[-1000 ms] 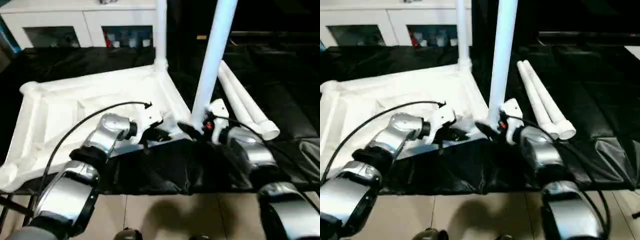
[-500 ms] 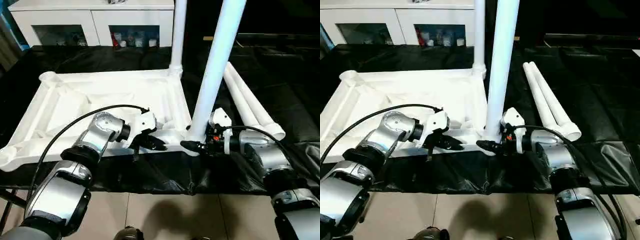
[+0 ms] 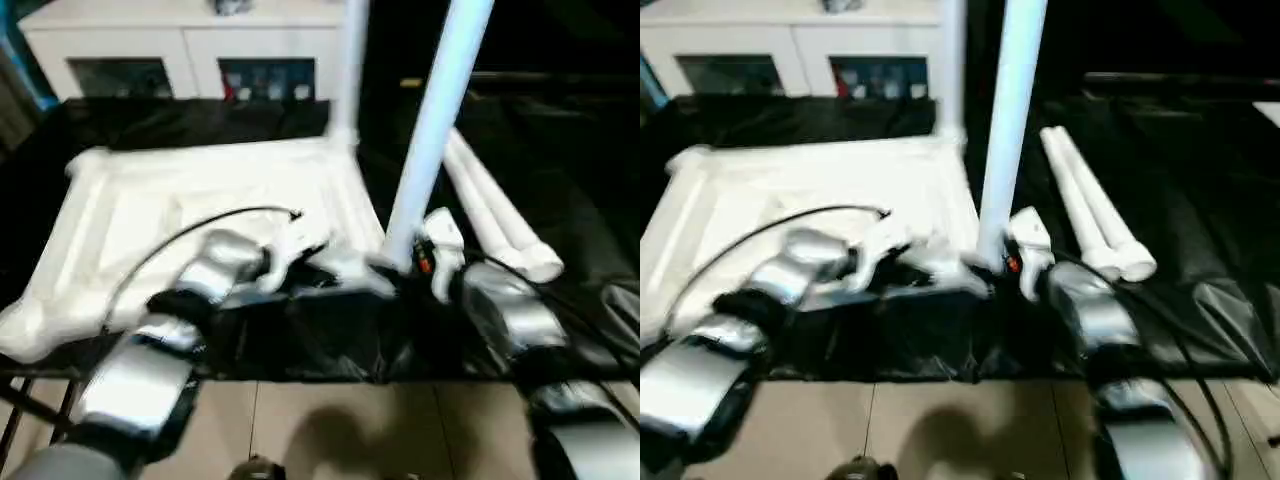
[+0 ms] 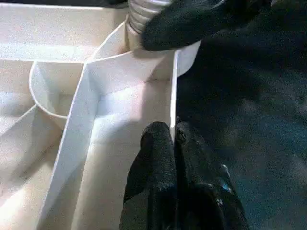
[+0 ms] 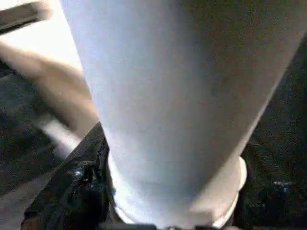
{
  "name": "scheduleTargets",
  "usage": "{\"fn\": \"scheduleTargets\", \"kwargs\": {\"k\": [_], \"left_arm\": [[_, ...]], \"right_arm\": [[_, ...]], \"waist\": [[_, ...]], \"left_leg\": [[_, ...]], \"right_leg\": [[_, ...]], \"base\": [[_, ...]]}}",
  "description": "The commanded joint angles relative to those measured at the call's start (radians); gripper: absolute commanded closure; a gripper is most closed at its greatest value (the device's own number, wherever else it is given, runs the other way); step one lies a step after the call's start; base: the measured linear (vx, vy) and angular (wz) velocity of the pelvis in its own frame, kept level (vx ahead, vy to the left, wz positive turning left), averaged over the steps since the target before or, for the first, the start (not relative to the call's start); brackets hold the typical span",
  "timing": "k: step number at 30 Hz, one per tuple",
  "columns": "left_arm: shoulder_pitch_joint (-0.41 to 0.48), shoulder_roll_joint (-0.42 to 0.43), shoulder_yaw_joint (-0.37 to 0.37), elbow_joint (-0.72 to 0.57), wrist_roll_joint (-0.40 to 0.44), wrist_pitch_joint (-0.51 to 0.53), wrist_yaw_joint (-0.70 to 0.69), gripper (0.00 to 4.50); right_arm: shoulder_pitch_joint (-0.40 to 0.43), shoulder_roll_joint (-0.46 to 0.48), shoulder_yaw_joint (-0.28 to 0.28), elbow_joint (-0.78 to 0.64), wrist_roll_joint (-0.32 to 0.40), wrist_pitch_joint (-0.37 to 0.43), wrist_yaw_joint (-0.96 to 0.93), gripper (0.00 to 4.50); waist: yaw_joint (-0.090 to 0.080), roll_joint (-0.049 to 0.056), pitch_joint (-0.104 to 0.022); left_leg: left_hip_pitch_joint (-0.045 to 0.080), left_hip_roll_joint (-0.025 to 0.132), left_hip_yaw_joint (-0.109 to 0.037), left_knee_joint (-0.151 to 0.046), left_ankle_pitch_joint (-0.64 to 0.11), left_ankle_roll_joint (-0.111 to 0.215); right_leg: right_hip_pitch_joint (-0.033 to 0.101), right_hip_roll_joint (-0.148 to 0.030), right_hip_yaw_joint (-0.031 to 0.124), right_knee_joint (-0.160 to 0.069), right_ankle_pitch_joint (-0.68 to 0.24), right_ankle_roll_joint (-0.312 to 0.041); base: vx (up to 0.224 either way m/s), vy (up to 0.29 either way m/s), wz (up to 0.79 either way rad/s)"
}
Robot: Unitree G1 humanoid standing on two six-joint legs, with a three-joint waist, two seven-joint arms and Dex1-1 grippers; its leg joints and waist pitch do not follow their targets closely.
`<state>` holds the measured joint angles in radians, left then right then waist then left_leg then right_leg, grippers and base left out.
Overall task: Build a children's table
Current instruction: Insert table leg to table base
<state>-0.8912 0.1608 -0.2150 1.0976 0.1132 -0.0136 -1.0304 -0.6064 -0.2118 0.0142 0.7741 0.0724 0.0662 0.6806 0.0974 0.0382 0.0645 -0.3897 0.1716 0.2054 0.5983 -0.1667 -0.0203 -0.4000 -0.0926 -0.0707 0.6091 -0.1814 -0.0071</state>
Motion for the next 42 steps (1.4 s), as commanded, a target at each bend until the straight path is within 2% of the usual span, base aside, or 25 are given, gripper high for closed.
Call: {"fn": "scheduleTargets", "kwargs": {"k": [1, 3, 5, 7, 8, 10, 11, 13, 15, 17, 19, 23, 26, 27, 30, 31, 32, 37, 42], "left_arm": [[-0.036, -0.067, 0.043, 0.007, -0.026, 0.048, 0.164, 4.5], [-0.038, -0.083, 0.047, 0.007, -0.029, 0.056, 0.186, 4.5], [-0.031, -0.124, 0.04, -0.007, -0.02, 0.05, 0.231, 4.5], [-0.029, -0.138, 0.038, -0.009, -0.017, 0.045, 0.241, 4.5], [-0.027, -0.145, 0.039, -0.01, -0.019, 0.04, 0.242, 4.5], [-0.021, -0.144, 0.039, -0.017, -0.021, 0.03, 0.223, 4.5], [-0.017, -0.14, 0.037, -0.021, -0.019, 0.021, 0.212, 4.5], [-0.012, -0.134, 0.035, -0.025, -0.019, 0.01, 0.193, 4.5], [0.0, -0.11, 0.029, -0.035, -0.021, -0.016, 0.139, 4.5], [0.014, -0.08, 0.019, -0.046, -0.023, -0.045, 0.072, 4.5], [0.027, -0.055, 0.011, -0.061, -0.029, -0.069, -0.001, 4.5], [0.041, 0.001, -0.012, -0.078, -0.023, -0.098, -0.131, 4.5], [0.041, 0.017, -0.011, -0.079, -0.023, -0.106, -0.155, 4.5], [0.041, 0.019, -0.01, -0.079, -0.023, -0.107, -0.158, 4.5], [0.04, 0.024, -0.009, -0.077, -0.02, -0.11, -0.158, 4.5], [0.039, 0.028, -0.008, -0.075, -0.019, -0.114, -0.16, 4.5], [0.039, 0.031, -0.006, -0.073, -0.018, -0.118, -0.16, 4.5], [0.042, 0.042, -0.004, -0.076, -0.021, -0.131, -0.173, 4.5], [0.044, 0.045, 0.006, -0.076, -0.026, -0.134, -0.165, 4.5]], "right_arm": [[-0.013, 0.09, 0.002, 0.058, -0.002, 0.028, -0.156, 1.73], [-0.02, 0.111, -0.006, 0.068, -0.001, 0.027, -0.2, 1.73], [-0.04, 0.167, -0.013, 0.104, -0.005, -0.015, -0.289, 1.73], [-0.047, 0.185, -0.017, 0.119, -0.011, -0.038, -0.312, 1.73], [-0.053, 0.196, -0.025, 0.131, -0.014, -0.055, -0.332, 1.38], [-0.059, 0.202, -0.045, 0.139, 0.002, -0.068, -0.316, 1.03], [-0.059, 0.2, -0.051, 0.139, 0.008, -0.072, -0.304, 0.97], [-0.057, 0.194, -0.05, 0.134, 0.008, -0.075, -0.29, 0.9], [-0.043, 0.163, -0.033, 0.105, 0.006, -0.088, -0.224, 0.62], [-0.027, 0.118, -0.013, 0.079, 0.009, -0.1, -0.129, 0.62], [-0.019, 0.073, 0.01, 0.075, -0.009, -0.115, -0.066, 0.62], [0.006, -0.021, 0.031, 0.032, 0.016, -0.106, 0.15, 0.62], [0.014, -0.044, 0.023, 0.007, 0.043, -0.075, 0.229, 0.62], [0.016, -0.047, 0.02, 0.004, 0.048, -0.071, 0.239, 0.62], [0.019, -0.051, 0.018, -0.003, 0.057, -0.064, 0.258, 0.87], [0.025, -0.05, 0.015, -0.008, 0.072, -0.056, 0.275, 0.87], [0.03, -0.049, 0.012, -0.012, 0.081, -0.054, 0.286, 1.04], [0.058, -0.039, 0.008, -0.012, 0.094, -0.052, 0.305, 1.29], [0.078, -0.031, 0.007, -0.02, 0.097, -0.049, 0.294, 1.4]], "waist": [[-0.007, -0.008, -0.066], [-0.016, -0.005, -0.068], [-0.017, -0.005, -0.069], [-0.015, -0.005, -0.072], [-0.016, 0.0, -0.072], [-0.015, -0.001, -0.074], [-0.015, 0.0, -0.076], [-0.015, -0.001, -0.076], [-0.012, -0.001, -0.075], [-0.01, -0.003, -0.077], [-0.008, -0.001, -0.078], [-0.002, -0.001, -0.076], [0.001, 0.001, -0.077], [0.002, -0.003, -0.075], [0.003, -0.003, -0.076], [0.003, -0.01, -0.076], [0.005, -0.007, -0.077], [0.013, -0.007, -0.078], [0.013, -0.005, -0.076]], "left_leg": [[0.041, 0.064, -0.044, -0.082, -0.383, -0.035], [0.035, 0.062, -0.043, -0.085, -0.374, -0.029], [0.031, 0.058, -0.04, -0.083, -0.35, -0.011], [0.031, 0.059, -0.038, -0.082, -0.329, -0.001], [0.028, 0.059, -0.039, -0.082, -0.323, 0.003], [0.029, 0.06, -0.038, -0.083, -0.317, 0.008], [0.027, 0.06, -0.037, -0.082, -0.302, 0.02], [0.025, 0.059, -0.036, -0.081, -0.292, 0.028], [0.023, 0.059, -0.036, -0.08, -0.28, 0.042], [0.018, 0.06, -0.034, -0.078, -0.262, 0.057], [0.02, 0.063, -0.032, -0.076, -0.246, 0.066], [0.021, 0.066, -0.03, -0.074, -0.252, 0.074], [0.024, 0.07, -0.031, -0.076, -0.263, 0.073], [0.023, 0.07, -0.031, -0.077, -0.267, 0.071], [0.024, 0.07, -0.031, -0.077, -0.267, 0.06], [0.023, 0.07, -0.03, -0.077, -0.263, 0.061], [0.022, 0.07, -0.031, -0.075, -0.249, 0.063], [0.021, 0.07, -0.03, -0.073, -0.219, 0.079], [0.022, 0.071, -0.032, -0.077, -0.252, 0.06]], "right_leg": [[0.028, -0.082, 0.047, -0.102, -0.435, -0.212], [0.031, -0.076, 0.047, -0.098, -0.376, -0.216], [0.034, -0.077, 0.048, -0.097, -0.335, -0.22], [0.034, -0.076, 0.048, -0.096, -0.312, -0.221], [0.036, -0.076, 0.048, -0.094, -0.29, -0.225], [0.037, -0.074, 0.047, -0.09, -0.264, -0.228], [0.04, -0.072, 0.047, -0.085, -0.212, -0.241], [0.042, -0.072, 0.047, -0.083, -0.192, -0.248], [0.046, -0.074, 0.046, -0.083, -0.182, -0.254], [0.052, -0.073, 0.044, -0.079, -0.164, -0.255], [0.049, -0.073, 0.044, -0.077, -0.145, -0.265], [0.049, -0.073, 0.044, -0.077, -0.156, -0.279], [0.046, -0.071, 0.044, -0.074, -0.153, -0.286], [0.046, -0.072, 0.044, -0.073, -0.16, -0.287], [0.045, -0.074, 0.045, -0.075, -0.176, -0.287], [0.045, -0.075, 0.045, -0.075, -0.174, -0.287], [0.046, -0.077, 0.046, -0.073, -0.168, -0.288], [0.043, -0.075, 0.044, -0.071, -0.147, -0.286], [0.041, -0.077, 0.045, -0.076, -0.201, -0.273]], "base": [[0.0, 0.0, 0.0], [0.0, 0.0, 0.0], [0.0, 0.0, 0.0], [0.0, 0.0, 0.0], [0.0, 0.0, 0.0], [0.0, 0.0, 0.0], [0.0, 0.0, 0.0], [0.0, 0.0, 0.0], [0.0, 0.0, 0.0], [0.0, 0.0, 0.0], [0.0, 0.0, 0.0], [0.0, 0.0, 0.0], [0.0, 0.0, 0.0], [0.0, 0.0, 0.0], [0.0, 0.0, 0.0], [0.0, 0.0, 0.0], [0.0, 0.0, 0.0], [0.0, 0.0, 0.0], [0.0, 0.0, 0.0]]}}
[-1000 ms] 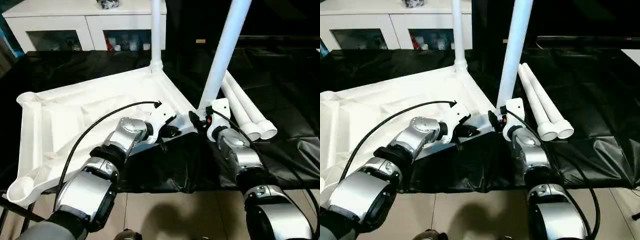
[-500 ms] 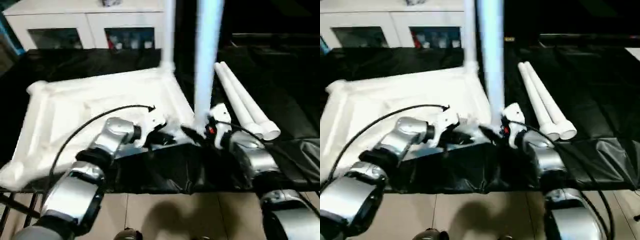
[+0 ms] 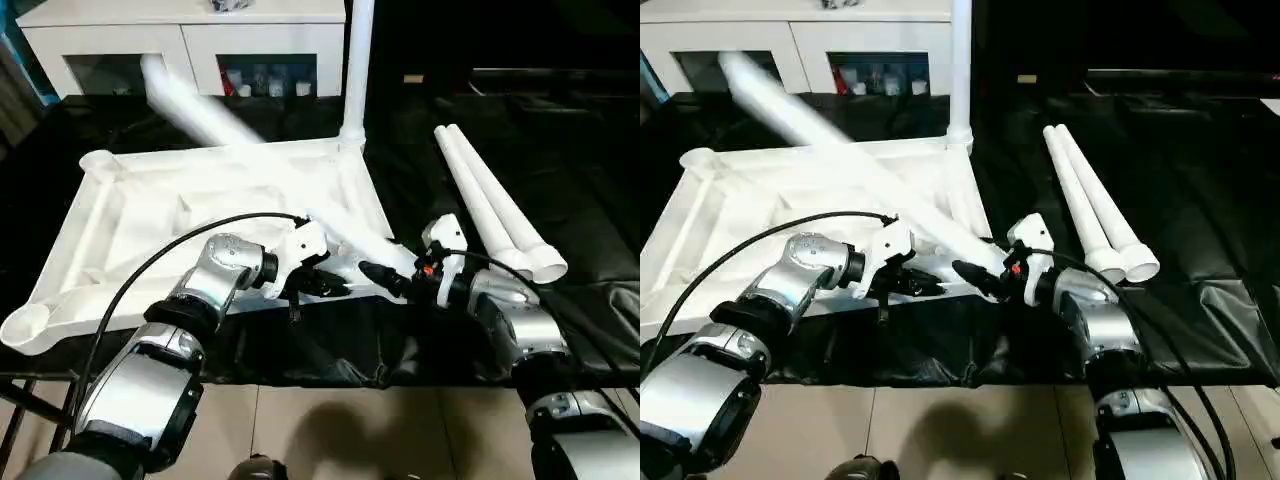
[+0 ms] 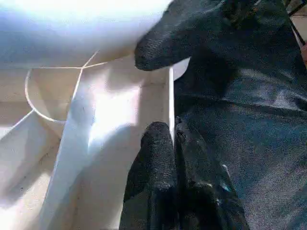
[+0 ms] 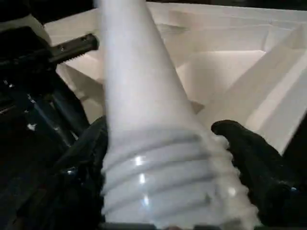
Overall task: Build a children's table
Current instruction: Insert table leg to table base
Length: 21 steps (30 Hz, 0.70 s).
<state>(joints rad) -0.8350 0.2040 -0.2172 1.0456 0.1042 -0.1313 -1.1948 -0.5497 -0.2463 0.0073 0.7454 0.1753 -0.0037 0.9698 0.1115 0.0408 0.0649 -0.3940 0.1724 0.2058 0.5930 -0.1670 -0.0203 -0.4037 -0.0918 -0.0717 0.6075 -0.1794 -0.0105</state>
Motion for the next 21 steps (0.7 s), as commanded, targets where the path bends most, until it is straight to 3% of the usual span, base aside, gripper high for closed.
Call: {"fn": "scheduleTargets", "kwargs": {"k": [1, 4, 11, 13, 15, 17, 18, 21], "left_arm": [[-0.011, 0.003, 0.014, -0.025, -0.022, -0.014, 0.001, 4.5], [-0.004, 0.007, 0.03, -0.035, -0.037, -0.01, 0.003, 4.5], [0.013, 0.017, 0.076, -0.077, -0.074, -0.012, 0.05, 4.5], [0.02, 0.024, 0.091, -0.103, -0.108, 0.042, -0.003, 4.06], [0.026, 0.028, 0.1, -0.119, -0.127, 0.069, -0.029, 3.95], [0.039, 0.036, 0.141, -0.171, -0.198, 0.179, -0.077, 3.85], [0.039, 0.036, 0.141, -0.171, -0.198, 0.179, -0.077, 3.75], [0.057, 0.051, 0.174, -0.223, -0.262, 0.313, -0.115, 3.59]], "right_arm": [[0.024, 0.005, 0.014, 0.007, -0.003, 0.023, 0.001, 1.45], [0.027, 0.012, 0.005, 0.0, 0.005, 0.024, -0.01, 1.63], [0.027, 0.018, -0.008, -0.011, 0.016, 0.028, -0.029, 1.69], [0.025, 0.02, -0.013, -0.016, 0.026, 0.032, -0.035, 1.7], [0.023, 0.023, -0.017, -0.019, 0.032, 0.035, -0.038, 1.7], [0.016, 0.03, -0.036, -0.032, 0.053, 0.047, -0.049, 1.7], [0.016, 0.03, -0.036, -0.032, 0.053, 0.047, -0.049, 1.7], [0.011, 0.039, -0.063, -0.054, 0.086, 0.071, -0.061, 1.7]], "waist": [[0.0, -0.008, -0.076], [0.0, -0.002, -0.077], [-0.003, -0.005, -0.075], [-0.004, -0.005, -0.076], [-0.007, -0.005, -0.077], [-0.008, -0.006, -0.079], [-0.008, -0.005, -0.078], [-0.009, -0.004, -0.076]], "left_leg": [[0.027, 0.07, -0.032, -0.073, -0.254, 0.058], [0.026, 0.07, -0.033, -0.073, -0.257, 0.05], [0.026, 0.07, -0.033, -0.075, -0.269, 0.045], [0.025, 0.07, -0.033, -0.075, -0.258, 0.043], [0.024, 0.068, -0.032, -0.073, -0.251, 0.044], [0.024, 0.07, -0.029, -0.071, -0.228, 0.05], [0.024, 0.07, -0.029, -0.072, -0.228, 0.054], [0.028, 0.068, -0.027, -0.072, -0.248, 0.05]], "right_leg": [[0.046, -0.078, 0.046, -0.075, -0.205, -0.268], [0.046, -0.077, 0.046, -0.073, -0.192, -0.27], [0.044, -0.078, 0.046, -0.074, -0.203, -0.27], [0.046, -0.077, 0.046, -0.072, -0.203, -0.27], [0.047, -0.077, 0.045, -0.071, -0.192, -0.274], [0.045, -0.075, 0.045, -0.063, -0.142, -0.298], [0.044, -0.074, 0.044, -0.063, -0.141, -0.304], [0.044, -0.074, 0.046, -0.066, -0.18, -0.295]], "base": [[0.0, 0.0, 0.0], [0.0, 0.0, 0.0], [0.0, 0.0, 0.0], [0.0, 0.0, 0.0], [0.0, 0.0, 0.0], [0.0, 0.0, 0.0], [0.0, 0.0, 0.0], [0.0, 0.0, 0.0]]}}
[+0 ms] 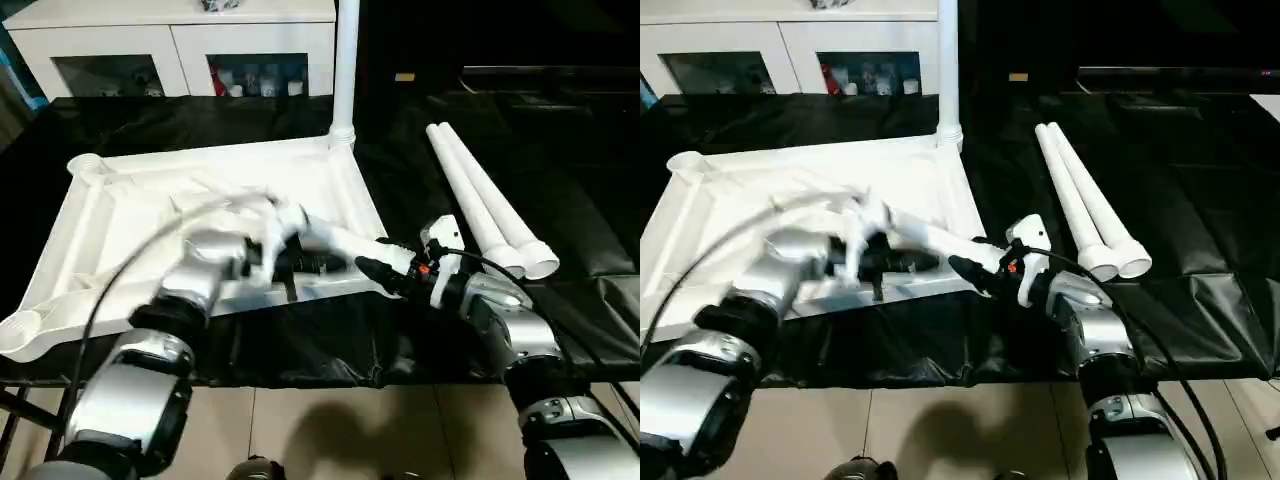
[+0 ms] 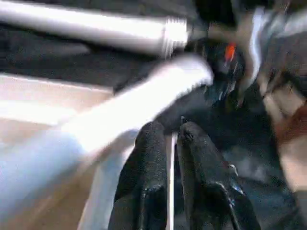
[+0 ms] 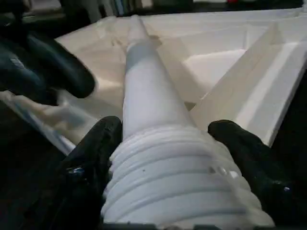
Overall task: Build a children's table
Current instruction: Insert table leg to table base
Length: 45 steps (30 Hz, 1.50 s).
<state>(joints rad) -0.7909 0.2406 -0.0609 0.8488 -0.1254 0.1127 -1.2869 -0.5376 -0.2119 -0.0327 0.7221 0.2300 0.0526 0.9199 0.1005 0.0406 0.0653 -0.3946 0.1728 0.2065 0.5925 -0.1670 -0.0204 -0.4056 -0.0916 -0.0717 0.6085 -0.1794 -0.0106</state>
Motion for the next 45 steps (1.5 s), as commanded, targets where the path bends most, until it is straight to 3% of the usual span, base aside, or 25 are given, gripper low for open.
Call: {"fn": "scheduleTargets", "kwargs": {"k": [1, 5, 8, 10, 12, 13, 14, 18, 19, 20, 25, 30, 34, 35, 37, 41, 43, 44, 45], "left_arm": [[0.025, 0.022, 0.039, -0.047, -0.067, 0.146, -0.034, 3.52], [0.033, 0.023, 0.082, -0.053, -0.114, 0.272, -0.008, 3.13], [-0.011, 0.001, 0.215, 0.058, -0.187, 0.402, 0.193, 2.73], [-0.012, -0.001, 0.223, 0.061, -0.194, 0.406, 0.201, 2.58], [-0.023, -0.016, 0.295, 0.076, -0.262, 0.439, 0.267, 2.58], [-0.024, -0.038, 0.341, 0.054, -0.323, 0.458, 0.288, 2.34], [-0.024, -0.038, 0.341, 0.054, -0.323, 0.458, 0.288, 2.28], [-0.051, -0.12, 0.449, 0.018, -0.471, 0.524, 0.343, 2.02], [-0.051, -0.12, 0.449, 0.018, -0.471, 0.524, 0.343, 1.92], [-0.06, -0.136, 0.466, 0.014, -0.488, 0.534, 0.354, 1.86], [-0.102, -0.193, 0.492, 0.041, -0.489, 0.515, 0.433, 1.43], [-0.126, -0.213, 0.485, 0.079, -0.451, 0.414, 0.559, 1.12], [-0.129, -0.215, 0.486, 0.084, -0.447, 0.386, 0.591, 1.12], [-0.132, -0.216, 0.493, 0.079, -0.445, 0.36, 0.611, 1.12], [-0.135, -0.217, 0.504, 0.07, -0.443, 0.34, 0.612, 1.12], [-0.153, -0.216, 0.539, 0.058, -0.489, 0.34, 0.607, 1.51], [-0.158, -0.214, 0.54, 0.059, -0.495, 0.338, 0.607, 1.58], [-0.164, -0.215, 0.532, 0.044, -0.502, 0.343, 0.601, 1.75], [-0.165, -0.216, 0.523, 0.037, -0.501, 0.343, 0.598, 1.88]], "right_arm": [[-0.001, 0.011, -0.039, -0.045, 0.051, 0.026, -0.021, 1.7], [0.004, 0.023, -0.065, -0.073, 0.089, 0.05, -0.033, 1.7], [0.024, 0.044, -0.095, -0.13, 0.13, 0.072, -0.068, 1.7], [0.024, 0.045, -0.096, -0.133, 0.132, 0.074, -0.07, 1.71], [0.032, 0.056, -0.109, -0.166, 0.15, 0.089, -0.085, 1.71], [0.039, 0.063, -0.114, -0.191, 0.163, 0.102, -0.089, 1.71], [0.039, 0.063, -0.114, -0.191, 0.163, 0.102, -0.089, 1.71], [0.059, 0.086, -0.109, -0.274, 0.188, 0.136, -0.111, 1.71], [0.059, 0.086, -0.109, -0.274, 0.188, 0.136, -0.111, 1.71], [0.061, 0.09, -0.109, -0.288, 0.192, 0.142, -0.117, 1.71], [0.065, 0.106, -0.096, -0.339, 0.2, 0.163, -0.14, 1.71], [0.064, 0.114, -0.087, -0.371, 0.193, 0.17, -0.163, 1.71], [0.065, 0.113, -0.086, -0.38, 0.189, 0.176, -0.17, 1.71], [0.066, 0.111, -0.081, -0.385, 0.183, 0.176, -0.174, 1.71], [0.067, 0.108, -0.076, -0.393, 0.182, 0.178, -0.182, 1.71], [0.067, 0.107, -0.076, -0.399, 0.185, 0.185, -0.184, 1.71], [0.068, 0.107, -0.075, -0.401, 0.187, 0.187, -0.183, 1.71], [0.071, 0.105, -0.07, -0.408, 0.191, 0.192, -0.18, 1.71], [0.073, 0.104, -0.069, -0.411, 0.193, 0.194, -0.179, 1.71]], "waist": [[0.001, -0.004, -0.075], [-0.002, -0.002, -0.075], [-0.002, -0.002, -0.075], [0.0, -0.003, -0.075], [0.001, -0.001, -0.076], [0.001, -0.002, -0.076], [0.004, -0.003, -0.076], [0.007, -0.004, -0.075], [0.009, -0.005, -0.075], [0.01, 0.002, -0.074], [0.005, -0.001, -0.075], [0.002, -0.004, -0.078], [-0.005, 0.0, -0.079], [-0.006, -0.005, -0.08], [-0.006, -0.003, -0.081], [-0.004, -0.006, -0.083], [-0.002, -0.004, -0.083], [0.0, 0.007, -0.084], [-0.001, 0.007, -0.083]], "left_leg": [[0.028, 0.068, -0.029, -0.073, -0.249, 0.048], [0.03, 0.067, -0.028, -0.073, -0.258, 0.037], [0.029, 0.062, -0.028, -0.071, -0.263, 0.036], [0.03, 0.063, -0.032, -0.073, -0.26, 0.036], [0.029, 0.064, -0.031, -0.073, -0.248, 0.033], [0.028, 0.063, -0.031, -0.073, -0.247, 0.036], [0.028, 0.063, -0.031, -0.072, -0.241, 0.039], [0.025, 0.064, -0.03, -0.071, -0.24, 0.046], [0.026, 0.062, -0.03, -0.071, -0.238, 0.046], [0.026, 0.062, -0.032, -0.072, -0.244, 0.041], [0.027, 0.061, -0.035, -0.073, -0.234, 0.035], [0.021, 0.058, -0.036, -0.071, -0.204, 0.057], [0.022, 0.058, -0.035, -0.068, -0.185, 0.066], [0.022, 0.058, -0.035, -0.068, -0.183, 0.068], [0.022, 0.059, -0.035, -0.066, -0.169, 0.073], [0.021, 0.058, -0.033, -0.062, -0.146, 0.088], [0.022, 0.059, -0.033, -0.061, -0.136, 0.095], [0.022, 0.059, -0.034, -0.06, -0.138, 0.094], [0.023, 0.061, -0.034, -0.062, -0.151, 0.09]], "right_leg": [[0.045, -0.073, 0.046, -0.068, -0.193, -0.291], [0.043, -0.07, 0.046, -0.069, -0.209, -0.283], [0.043, -0.069, 0.045, -0.071, -0.204, -0.277], [0.045, -0.073, 0.045, -0.076, -0.223, -0.268], [0.044, -0.071, 0.045, -0.072, -0.2, -0.271], [0.044, -0.071, 0.045, -0.074, -0.197, -0.272], [0.046, -0.073, 0.044, -0.072, -0.188, -0.277], [0.046, -0.073, 0.044, -0.074, -0.195, -0.274], [0.045, -0.073, 0.044, -0.077, -0.204, -0.269], [0.045, -0.074, 0.045, -0.079, -0.226, -0.258], [0.047, -0.073, 0.046, -0.081, -0.203, -0.24], [0.054, -0.071, 0.044, -0.077, -0.149, -0.23], [0.053, -0.07, 0.042, -0.077, -0.13, -0.243], [0.054, -0.07, 0.042, -0.076, -0.121, -0.246], [0.055, -0.07, 0.041, -0.073, -0.096, -0.254], [0.057, -0.072, 0.039, -0.067, -0.067, -0.268], [0.055, -0.071, 0.039, -0.064, -0.052, -0.272], [0.055, -0.072, 0.038, -0.063, -0.052, -0.273], [0.054, -0.07, 0.038, -0.066, -0.053, -0.272]], "base": [[0.0, 0.0, 0.0], [0.0, 0.0, 0.0], [0.0, 0.0, 0.0], [0.0, 0.0, 0.0], [0.0, 0.0, 0.0], [0.0, 0.0, 0.0], [0.0, 0.0, 0.0], [0.0, 0.0, 0.0], [0.0, 0.0, 0.0], [0.0, 0.0, 0.0], [0.0, 0.0, 0.0], [0.0, 0.0, 0.0], [0.0, 0.0, 0.0], [0.0, 0.0, 0.0], [0.0, 0.0, 0.0], [0.0, 0.0, 0.0], [0.0, 0.0, 0.0], [0.0, 0.0, 0.0], [0.0, 0.0, 0.0]]}}
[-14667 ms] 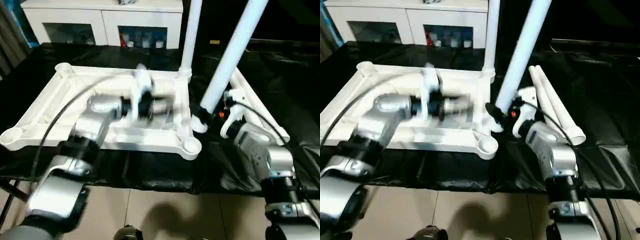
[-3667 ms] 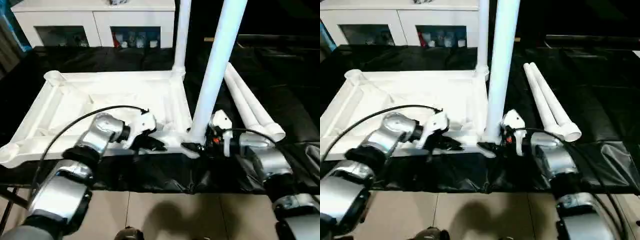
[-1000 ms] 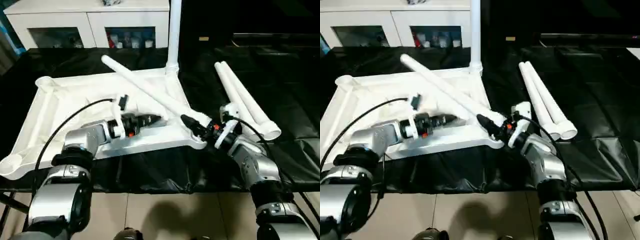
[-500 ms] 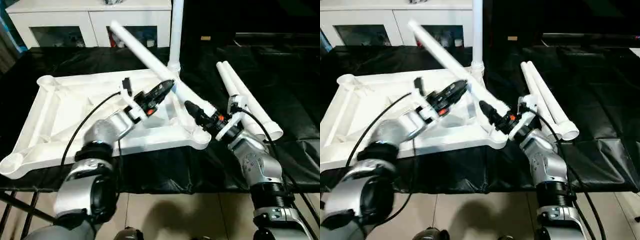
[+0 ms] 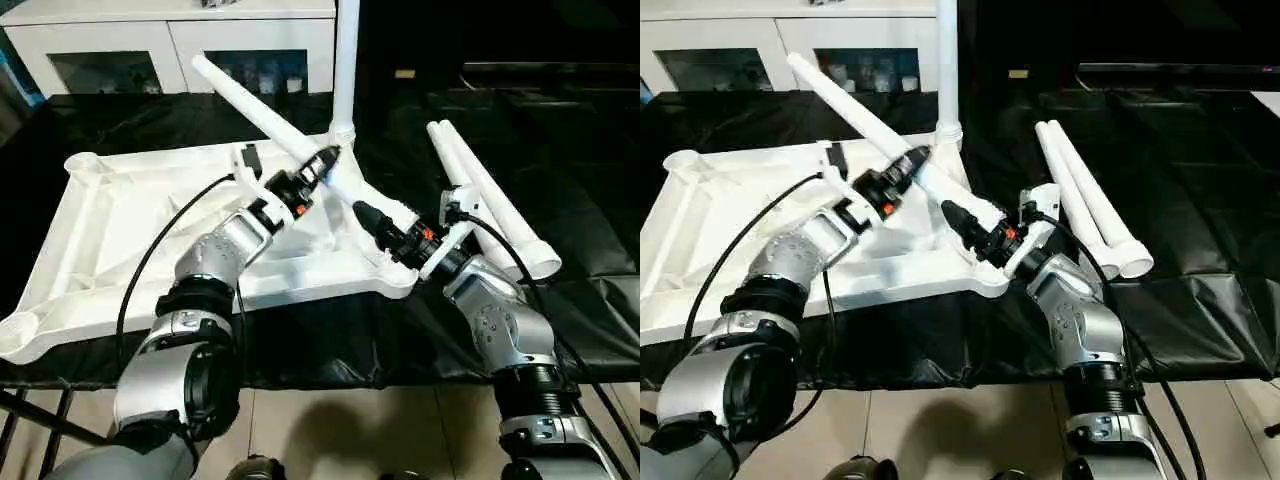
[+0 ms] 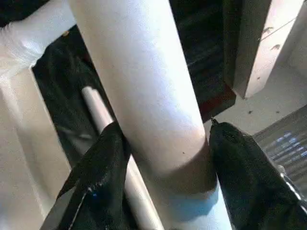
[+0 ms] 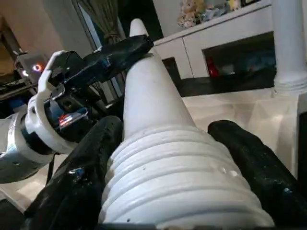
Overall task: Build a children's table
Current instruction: Insert table leg to table base
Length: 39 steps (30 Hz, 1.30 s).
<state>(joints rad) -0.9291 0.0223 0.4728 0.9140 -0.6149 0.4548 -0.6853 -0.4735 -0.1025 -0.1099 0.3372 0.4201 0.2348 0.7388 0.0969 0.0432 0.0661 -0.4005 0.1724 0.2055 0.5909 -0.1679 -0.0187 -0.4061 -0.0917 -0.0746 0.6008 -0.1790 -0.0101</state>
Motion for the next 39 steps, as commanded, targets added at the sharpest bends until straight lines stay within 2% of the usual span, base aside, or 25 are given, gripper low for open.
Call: {"fn": "scheduleTargets", "kwargs": {"k": [1, 3, 5, 7, 9, 10, 11, 14, 16, 17, 22, 23, 24, 25, 27, 28, 29, 30, 31, 33, 34, 35, 36, 37, 39], "left_arm": [[-0.027, 0.001, -0.015, -0.032, -0.01, 0.001, -0.005, 1.95], [-0.032, -0.007, -0.031, -0.049, -0.013, 0.026, -0.022, 1.99], [-0.033, -0.011, -0.041, -0.055, -0.008, 0.035, -0.031, 2.16], [-0.037, -0.023, -0.068, -0.057, 0.014, 0.034, -0.049, 2.28], [-0.037, -0.027, -0.085, -0.056, 0.025, 0.026, -0.056, 2.34], [-0.037, -0.027, -0.091, -0.056, 0.031, 0.015, -0.057, 2.37], [-0.037, -0.026, -0.095, -0.057, 0.034, 0.008, -0.057, 2.39], [-0.024, -0.024, -0.129, -0.105, 0.051, -0.023, -0.078, 2.46], [-0.021, -0.02, -0.137, -0.13, 0.06, -0.034, -0.079, 2.48], [-0.02, -0.018, -0.139, -0.141, 0.061, -0.037, -0.079, 2.51], [-0.028, 0.005, -0.154, -0.156, 0.08, -0.059, -0.077, 2.53], [-0.03, 0.012, -0.16, -0.155, 0.085, -0.064, -0.08, 2.53], [-0.03, 0.012, -0.16, -0.155, 0.085, -0.064, -0.08, 2.56], [-0.032, 0.02, -0.167, -0.154, 0.092, -0.07, -0.081, 2.57], [-0.033, 0.033, -0.181, -0.155, 0.106, -0.081, -0.086, 2.57], [-0.033, 0.033, -0.181, -0.155, 0.107, -0.081, -0.086, 2.57], [-0.034, 0.044, -0.193, -0.159, 0.118, -0.084, -0.092, 2.57], [-0.034, 0.048, -0.197, -0.163, 0.121, -0.081, -0.093, 2.57], [-0.034, 0.048, -0.197, -0.163, 0.121, -0.081, -0.093, 2.57], [-0.027, 0.06, -0.225, -0.184, 0.133, -0.071, -0.113, 2.57], [-0.027, 0.063, -0.232, -0.187, 0.135, -0.069, -0.119, 2.57], [-0.027, 0.066, -0.237, -0.191, 0.138, -0.067, -0.126, 2.57], [-0.026, 0.069, -0.241, -0.193, 0.14, -0.065, -0.131, 2.58], [-0.028, 0.076, -0.249, -0.196, 0.147, -0.068, -0.134, 2.58], [-0.029, 0.08, -0.256, -0.198, 0.15, -0.069, -0.136, 2.59]], "right_arm": [[0.01, -0.006, 0.009, -0.027, 0.004, 0.013, 0.003, 1.71], [0.017, -0.012, 0.018, -0.039, 0.008, 0.023, 0.016, 1.71], [0.021, -0.017, 0.025, -0.044, 0.008, 0.028, 0.022, 1.71], [0.028, -0.03, 0.032, -0.054, 0.005, 0.035, 0.034, 1.71], [0.033, -0.042, 0.033, -0.066, 0.006, 0.044, 0.042, 1.71], [0.032, -0.046, 0.033, -0.067, 0.006, 0.047, 0.043, 1.71], [0.032, -0.048, 0.033, -0.068, 0.006, 0.048, 0.044, 1.71], [0.029, -0.072, 0.04, -0.064, -0.01, 0.056, 0.041, 1.71], [0.024, -0.076, 0.034, -0.061, -0.002, 0.063, 0.038, 1.71], [0.021, -0.078, 0.031, -0.062, 0.005, 0.069, 0.04, 1.15], [0.015, -0.087, 0.019, -0.072, 0.034, 0.097, 0.057, 0.81], [0.014, -0.09, 0.016, -0.081, 0.046, 0.108, 0.063, 0.81], [0.014, -0.09, 0.016, -0.081, 0.046, 0.108, 0.063, 0.6], [0.007, -0.093, 0.005, -0.087, 0.065, 0.125, 0.066, 0.54], [-0.016, -0.098, -0.029, -0.084, 0.103, 0.152, 0.055, 0.52], [-0.017, -0.098, -0.03, -0.084, 0.104, 0.153, 0.055, 0.52], [-0.051, -0.106, -0.068, -0.067, 0.141, 0.184, 0.042, 0.52], [-0.068, -0.113, -0.077, -0.058, 0.147, 0.193, 0.042, 0.52], [-0.068, -0.113, -0.077, -0.058, 0.147, 0.193, 0.042, 0.52], [-0.115, -0.147, -0.066, -0.032, 0.131, 0.219, 0.054, 0.52], [-0.126, -0.158, -0.055, -0.024, 0.119, 0.229, 0.059, 0.52], [-0.135, -0.173, -0.037, -0.02, 0.107, 0.242, 0.072, 0.52], [-0.141, -0.189, -0.016, -0.017, 0.092, 0.253, 0.091, 0.52], [-0.149, -0.227, 0.035, -0.017, 0.065, 0.291, 0.139, 0.52], [-0.151, -0.248, 0.063, -0.021, 0.053, 0.306, 0.169, 0.52]], "waist": [[0.003, 0.002, -0.085], [0.006, 0.016, -0.085], [0.007, 0.01, -0.086], [0.007, 0.015, -0.085], [0.011, 0.015, -0.086], [0.011, 0.011, -0.086], [0.014, 0.014, -0.087], [0.013, 0.005, -0.088], [0.014, 0.008, -0.088], [0.014, 0.008, -0.088], [0.017, 0.005, -0.088], [0.016, -0.004, -0.088], [0.018, 0.002, -0.088], [0.018, 0.002, -0.088], [0.019, -0.009, -0.088], [0.021, -0.006, -0.088], [0.021, -0.011, -0.087], [0.021, -0.015, -0.087], [0.023, -0.012, -0.087], [0.022, -0.013, -0.086], [0.024, -0.021, -0.087], [0.024, -0.02, -0.086], [0.024, -0.021, -0.086], [0.025, -0.025, -0.087], [0.025, -0.025, -0.086]], "left_leg": [[0.03, 0.062, -0.033, -0.06, -0.153, 0.086], [0.031, 0.061, -0.034, -0.059, -0.164, 0.075], [0.03, 0.06, -0.033, -0.059, -0.163, 0.074], [0.028, 0.058, -0.033, -0.057, -0.165, 0.077], [0.026, 0.057, -0.032, -0.055, -0.159, 0.082], [0.025, 0.056, -0.032, -0.055, -0.155, 0.083], [0.026, 0.057, -0.033, -0.054, -0.149, 0.086], [0.023, 0.059, -0.034, -0.054, -0.134, 0.092], [0.023, 0.058, -0.033, -0.051, -0.123, 0.101], [0.023, 0.058, -0.033, -0.05, -0.12, 0.107], [0.024, 0.058, -0.033, -0.049, -0.116, 0.111], [0.023, 0.057, -0.032, -0.05, -0.118, 0.112], [0.023, 0.057, -0.032, -0.049, -0.115, 0.112], [0.024, 0.057, -0.032, -0.049, -0.114, 0.11], [0.024, 0.058, -0.03, -0.049, -0.109, 0.112], [0.024, 0.058, -0.032, -0.049, -0.108, 0.111], [0.025, 0.058, -0.031, -0.05, -0.109, 0.11], [0.025, 0.058, -0.03, -0.049, -0.11, 0.106], [0.025, 0.058, -0.03, -0.049, -0.11, 0.103], [0.026, 0.057, -0.03, -0.049, -0.108, 0.09], [0.025, 0.057, -0.03, -0.049, -0.102, 0.086], [0.025, 0.056, -0.029, -0.049, -0.1, 0.086], [0.025, 0.057, -0.029, -0.049, -0.101, 0.084], [0.025, 0.057, -0.03, -0.049, -0.1, 0.081], [0.024, 0.056, -0.029, -0.047, -0.105, 0.08]], "right_leg": [[0.056, -0.07, 0.04, -0.056, -0.048, -0.274], [0.055, -0.07, 0.04, -0.056, -0.049, -0.278], [0.056, -0.068, 0.04, -0.055, -0.03, -0.279], [0.058, -0.069, 0.04, -0.056, -0.036, -0.277], [0.06, -0.071, 0.04, -0.06, -0.061, -0.264], [0.061, -0.071, 0.04, -0.06, -0.064, -0.262], [0.06, -0.071, 0.039, -0.061, -0.071, -0.261], [0.061, -0.07, 0.039, -0.058, -0.064, -0.262], [0.06, -0.071, 0.039, -0.056, -0.057, -0.266], [0.059, -0.07, 0.038, -0.057, -0.064, -0.266], [0.057, -0.069, 0.038, -0.057, -0.08, -0.26], [0.059, -0.067, 0.038, -0.058, -0.087, -0.254], [0.058, -0.068, 0.038, -0.057, -0.092, -0.251], [0.057, -0.068, 0.038, -0.057, -0.095, -0.249], [0.056, -0.068, 0.039, -0.057, -0.108, -0.249], [0.056, -0.07, 0.039, -0.056, -0.112, -0.249], [0.056, -0.069, 0.039, -0.056, -0.121, -0.247], [0.054, -0.069, 0.04, -0.056, -0.132, -0.244], [0.054, -0.07, 0.04, -0.055, -0.137, -0.243], [0.053, -0.07, 0.041, -0.057, -0.151, -0.236], [0.054, -0.071, 0.041, -0.052, -0.146, -0.237], [0.053, -0.07, 0.041, -0.054, -0.145, -0.235], [0.053, -0.07, 0.041, -0.055, -0.139, -0.234], [0.055, -0.068, 0.04, -0.052, -0.131, -0.236], [0.056, -0.069, 0.041, -0.052, -0.129, -0.236]], "base": [[0.0, 0.0, 0.0], [0.0, 0.0, 0.0], [0.0, 0.0, 0.0], [0.0, 0.0, 0.0], [0.0, 0.0, 0.0], [0.0, 0.0, 0.0], [0.0, 0.0, 0.0], [0.0, 0.0, 0.0], [0.0, 0.0, 0.0], [0.0, 0.0, 0.0], [0.0, 0.0, 0.0], [0.0, 0.0, 0.0], [0.0, 0.0, 0.0], [0.0, 0.0, 0.0], [0.0, 0.0, 0.0], [0.0, 0.0, 0.0], [0.0, 0.0, 0.0], [0.0, 0.0, 0.0], [0.0, 0.0, 0.0], [0.0, 0.0, 0.0], [0.0, 0.0, 0.0], [0.0, 0.0, 0.0], [0.0, 0.0, 0.0], [0.0, 0.0, 0.0], [0.0, 0.0, 0.0]]}}
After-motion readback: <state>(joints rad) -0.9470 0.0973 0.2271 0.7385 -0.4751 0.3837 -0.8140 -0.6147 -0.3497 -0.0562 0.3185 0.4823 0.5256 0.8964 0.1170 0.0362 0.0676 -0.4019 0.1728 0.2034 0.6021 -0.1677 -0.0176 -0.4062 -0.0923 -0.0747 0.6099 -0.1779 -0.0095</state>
